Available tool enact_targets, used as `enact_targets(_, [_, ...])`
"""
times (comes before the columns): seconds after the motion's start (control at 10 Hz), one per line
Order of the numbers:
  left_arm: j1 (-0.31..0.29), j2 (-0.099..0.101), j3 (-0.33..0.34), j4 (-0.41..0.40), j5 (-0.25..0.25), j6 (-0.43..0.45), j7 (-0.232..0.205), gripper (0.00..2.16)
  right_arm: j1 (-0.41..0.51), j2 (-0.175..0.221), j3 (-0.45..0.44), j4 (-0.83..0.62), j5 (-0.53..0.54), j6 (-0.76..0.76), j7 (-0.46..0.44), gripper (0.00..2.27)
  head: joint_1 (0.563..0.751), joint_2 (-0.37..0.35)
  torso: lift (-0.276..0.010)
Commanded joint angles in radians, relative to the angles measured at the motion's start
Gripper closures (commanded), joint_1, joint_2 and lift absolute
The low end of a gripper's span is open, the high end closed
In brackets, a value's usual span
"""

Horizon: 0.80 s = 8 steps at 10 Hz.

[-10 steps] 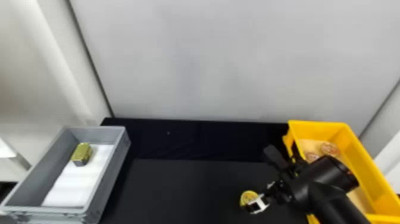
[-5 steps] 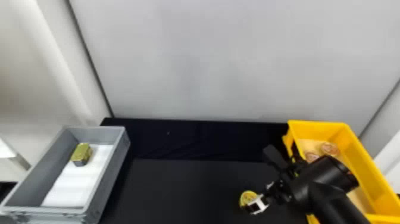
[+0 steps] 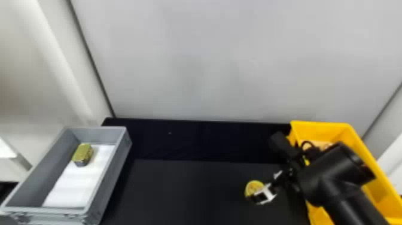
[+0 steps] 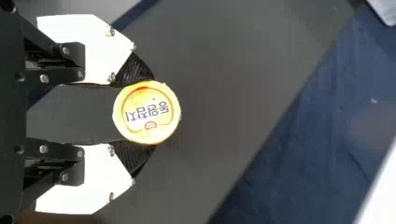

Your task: Pick up the round yellow can and place it in the yellow rectangular box

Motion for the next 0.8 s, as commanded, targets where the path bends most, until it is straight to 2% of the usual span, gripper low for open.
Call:
enact_targets(0.0, [-0.005, 0.009, 0.000, -0.008, 0.000, 0.014, -0.001, 0.14, -0.036, -0.033, -0.013, -0.096, 0.030, 0.035, 0.016, 0.77, 0.663, 0.054, 0.008])
enact_targets(0.1, [-0.011, 0.016, -0.003, -0.011, 0.000, 0.024, -0.001, 0.14, -0.065, -0.057, -0.019, -0.125, 0.041, 0.050, 0.018, 0.77, 0.663, 0.054, 0.008])
enact_targets(0.3, [-0.016, 0.019, -0.006, -0.014, 0.000, 0.030, -0.003, 0.14, -0.105, -0.105, -0.062, -0.151, 0.069, 0.087, 0.038, 0.77, 0.663, 0.054, 0.008])
enact_targets(0.5, [-0.017, 0.025, -0.006, -0.015, 0.000, 0.040, -0.003, 0.14, -0.117, -0.151, -0.107, -0.179, 0.099, 0.103, 0.042, 0.77, 0.663, 0.054, 0.008])
enact_targets(0.7, [-0.020, 0.032, -0.006, -0.020, 0.000, 0.048, -0.005, 0.14, -0.126, -0.174, -0.154, -0.191, 0.124, 0.103, 0.042, 0.77, 0.663, 0.054, 0.008])
